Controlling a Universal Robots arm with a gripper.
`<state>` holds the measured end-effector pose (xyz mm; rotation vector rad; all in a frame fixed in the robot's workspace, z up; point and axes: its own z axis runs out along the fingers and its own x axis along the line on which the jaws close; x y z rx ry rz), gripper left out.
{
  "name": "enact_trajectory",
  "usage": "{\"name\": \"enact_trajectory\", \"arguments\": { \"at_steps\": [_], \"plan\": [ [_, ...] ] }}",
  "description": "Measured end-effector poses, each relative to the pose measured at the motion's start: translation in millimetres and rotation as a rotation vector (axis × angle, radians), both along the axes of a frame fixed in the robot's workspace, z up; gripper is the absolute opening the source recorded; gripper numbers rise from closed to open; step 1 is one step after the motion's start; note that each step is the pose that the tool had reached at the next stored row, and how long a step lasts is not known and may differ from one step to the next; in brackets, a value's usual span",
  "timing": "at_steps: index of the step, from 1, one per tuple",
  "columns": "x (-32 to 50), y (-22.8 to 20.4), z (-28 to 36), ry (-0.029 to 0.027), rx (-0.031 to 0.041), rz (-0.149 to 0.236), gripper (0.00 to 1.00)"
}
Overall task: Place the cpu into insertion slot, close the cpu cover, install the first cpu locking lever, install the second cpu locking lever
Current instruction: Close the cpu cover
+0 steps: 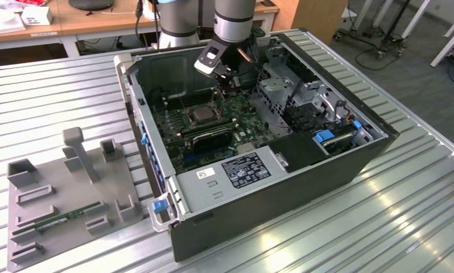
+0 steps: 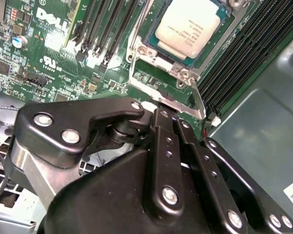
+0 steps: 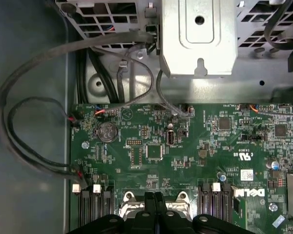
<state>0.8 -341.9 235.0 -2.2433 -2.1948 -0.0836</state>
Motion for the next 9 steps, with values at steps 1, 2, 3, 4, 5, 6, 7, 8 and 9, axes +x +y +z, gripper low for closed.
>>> {"name": "enact_trajectory", "arguments": {
  "at_steps": [1,2,3,4,5,6,7,8,9],
  "plan": [
    [-0.7,0.0,0.0,0.0000,0.0000,0.000,0.11],
    [-1.4,0.0,0.0,0.0000,0.0000,0.000,0.11],
    [-1.9,0.0,0.0,0.0000,0.0000,0.000,0.11],
    [-2.3,0.0,0.0,0.0000,-0.0001,0.000,0.11],
    [-2.5,0.0,0.0,0.0000,-0.0001,0.000,0.11],
    [-2.7,0.0,0.0,0.0000,-0.0001,0.000,0.11],
    [-3.0,0.0,0.0,0.0001,0.0000,0.000,0.11],
    [-3.3,0.0,0.0,0.0000,0.0000,0.000,0.11],
    [-3.6,0.0,0.0,0.0000,-0.0001,0.000,0.11]
  ]
}}
